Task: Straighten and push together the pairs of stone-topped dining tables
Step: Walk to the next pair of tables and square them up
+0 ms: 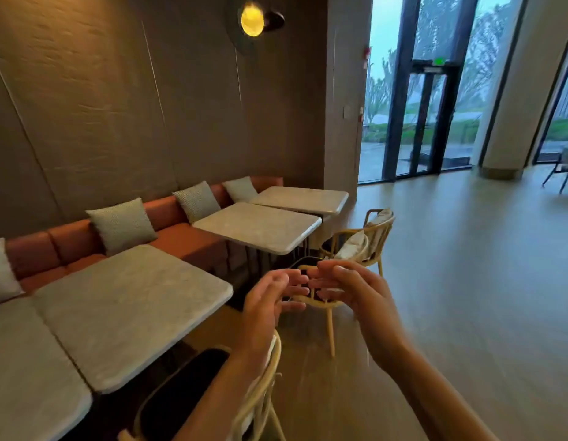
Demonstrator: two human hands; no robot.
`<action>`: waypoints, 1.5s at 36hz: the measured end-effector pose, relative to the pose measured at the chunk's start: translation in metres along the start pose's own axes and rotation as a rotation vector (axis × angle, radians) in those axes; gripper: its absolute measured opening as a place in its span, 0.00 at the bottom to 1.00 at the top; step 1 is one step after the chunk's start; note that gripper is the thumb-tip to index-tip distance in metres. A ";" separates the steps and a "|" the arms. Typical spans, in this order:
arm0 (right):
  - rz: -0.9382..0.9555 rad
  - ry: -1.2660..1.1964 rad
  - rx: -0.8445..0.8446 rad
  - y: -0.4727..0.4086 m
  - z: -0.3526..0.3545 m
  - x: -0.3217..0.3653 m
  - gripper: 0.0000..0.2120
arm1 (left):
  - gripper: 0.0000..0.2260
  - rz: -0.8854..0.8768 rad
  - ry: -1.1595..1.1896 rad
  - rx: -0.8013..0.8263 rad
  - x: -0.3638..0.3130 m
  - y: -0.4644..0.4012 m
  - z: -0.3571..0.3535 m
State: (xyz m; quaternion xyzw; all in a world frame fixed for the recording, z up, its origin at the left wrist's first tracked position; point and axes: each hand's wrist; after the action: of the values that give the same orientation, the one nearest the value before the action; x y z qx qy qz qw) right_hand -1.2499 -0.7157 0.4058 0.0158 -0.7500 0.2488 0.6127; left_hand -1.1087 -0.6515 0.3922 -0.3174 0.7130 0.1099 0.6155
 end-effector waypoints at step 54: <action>-0.305 -0.070 0.131 -0.806 -0.105 -0.390 0.10 | 0.12 0.087 -0.115 -0.511 0.302 -0.804 -0.026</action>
State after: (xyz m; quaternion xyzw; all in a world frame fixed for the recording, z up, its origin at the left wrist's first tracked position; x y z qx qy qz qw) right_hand -0.7919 -1.4898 0.3432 0.1782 -0.7418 0.2006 0.6147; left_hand -0.6688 -1.3841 0.3001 -0.4247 0.6389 0.3305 0.5497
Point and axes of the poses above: each hand's wrist, its own y-axis away from the middle knuckle, its own z-axis out of the back of the hand, x = y × z, and after that the axes turned 7 degrees about -x, right-handed
